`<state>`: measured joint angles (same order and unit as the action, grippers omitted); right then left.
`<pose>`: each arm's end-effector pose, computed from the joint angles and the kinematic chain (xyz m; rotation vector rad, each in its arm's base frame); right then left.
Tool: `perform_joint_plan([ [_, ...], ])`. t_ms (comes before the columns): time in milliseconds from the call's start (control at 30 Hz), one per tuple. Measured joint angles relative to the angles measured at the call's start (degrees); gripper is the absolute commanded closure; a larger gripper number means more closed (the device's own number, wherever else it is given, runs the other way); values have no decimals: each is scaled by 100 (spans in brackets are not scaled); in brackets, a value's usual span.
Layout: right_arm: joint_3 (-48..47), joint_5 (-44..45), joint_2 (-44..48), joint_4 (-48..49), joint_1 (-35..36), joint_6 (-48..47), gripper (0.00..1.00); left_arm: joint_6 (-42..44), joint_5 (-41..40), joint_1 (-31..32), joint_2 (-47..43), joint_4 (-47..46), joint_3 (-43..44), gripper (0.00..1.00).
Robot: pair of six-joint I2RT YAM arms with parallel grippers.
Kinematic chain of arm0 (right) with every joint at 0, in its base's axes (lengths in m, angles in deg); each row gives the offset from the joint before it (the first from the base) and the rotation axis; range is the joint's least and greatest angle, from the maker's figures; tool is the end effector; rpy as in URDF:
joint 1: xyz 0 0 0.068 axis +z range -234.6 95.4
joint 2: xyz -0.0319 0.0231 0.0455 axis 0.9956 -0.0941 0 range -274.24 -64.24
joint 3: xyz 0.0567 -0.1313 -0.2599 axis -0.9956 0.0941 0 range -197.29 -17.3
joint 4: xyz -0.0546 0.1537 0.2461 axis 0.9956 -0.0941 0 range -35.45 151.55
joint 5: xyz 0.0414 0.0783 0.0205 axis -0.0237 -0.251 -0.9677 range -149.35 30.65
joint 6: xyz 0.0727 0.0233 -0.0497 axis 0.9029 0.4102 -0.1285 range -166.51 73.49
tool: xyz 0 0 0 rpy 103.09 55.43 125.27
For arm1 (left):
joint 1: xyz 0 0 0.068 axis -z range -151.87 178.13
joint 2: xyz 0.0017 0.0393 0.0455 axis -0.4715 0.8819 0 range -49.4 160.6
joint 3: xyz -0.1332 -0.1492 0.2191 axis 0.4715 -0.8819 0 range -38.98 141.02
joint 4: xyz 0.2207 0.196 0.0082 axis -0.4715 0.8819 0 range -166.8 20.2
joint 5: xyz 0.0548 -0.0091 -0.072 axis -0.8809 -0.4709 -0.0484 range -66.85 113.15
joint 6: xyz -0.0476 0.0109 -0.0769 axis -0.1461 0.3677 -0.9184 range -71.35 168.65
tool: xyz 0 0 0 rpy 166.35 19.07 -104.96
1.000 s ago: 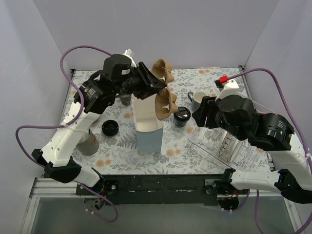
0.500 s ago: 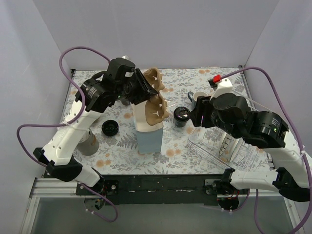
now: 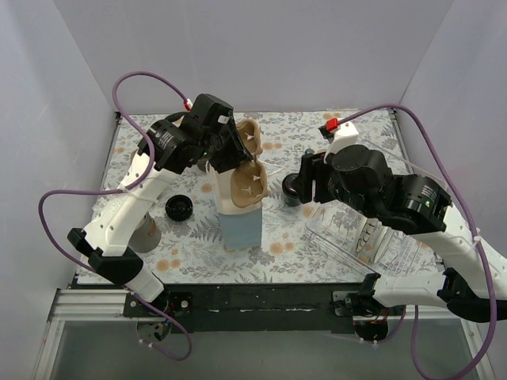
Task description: Pack the takeout coffee
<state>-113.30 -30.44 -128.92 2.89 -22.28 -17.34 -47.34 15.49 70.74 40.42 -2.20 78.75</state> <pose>0.1437 0.1893 0.5047 -0.2694 2.0031 0.5114 0.2616 -0.2259 0.4738 -1.2336 2.2997 -0.9071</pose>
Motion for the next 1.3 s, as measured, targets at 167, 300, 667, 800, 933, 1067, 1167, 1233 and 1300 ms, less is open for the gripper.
perform_joint_plan([
  [167, -330, -52, -323, 179, -181, -17, 30, 90, -31, 0, 0, 105, 70, 76],
  [300, -645, -210, -553, 238, -380, 393, 30, 195, -31, 0, 0, 105, 72, 76],
  [667, -592, -890, -973, 337, -1067, 1781, 36, 328, -28, 0, -26, 20, -9, 76],
  [800, -363, -1056, -973, 363, -1346, 2055, 37, 367, -28, 0, -26, 17, -37, 76],
  [933, -118, -1176, -979, 479, -1508, 2212, 38, 404, -35, 0, -26, 20, -55, 76],
  [1067, 219, -1384, -979, 750, -1585, 2297, 40, 433, -50, 0, -24, 20, -74, 76],
  [1167, 374, -1534, -1001, 874, -1611, 2328, 41, 450, -55, 0, -24, 20, -74, 76],
  [1233, 444, -1582, -1005, 962, -1615, 2354, 49, 468, -59, 0, -24, 20, -76, 77],
  [1300, 555, -1609, -1005, 1067, -1622, 2371, 58, 472, -83, 0, -24, 24, -76, 77],
])
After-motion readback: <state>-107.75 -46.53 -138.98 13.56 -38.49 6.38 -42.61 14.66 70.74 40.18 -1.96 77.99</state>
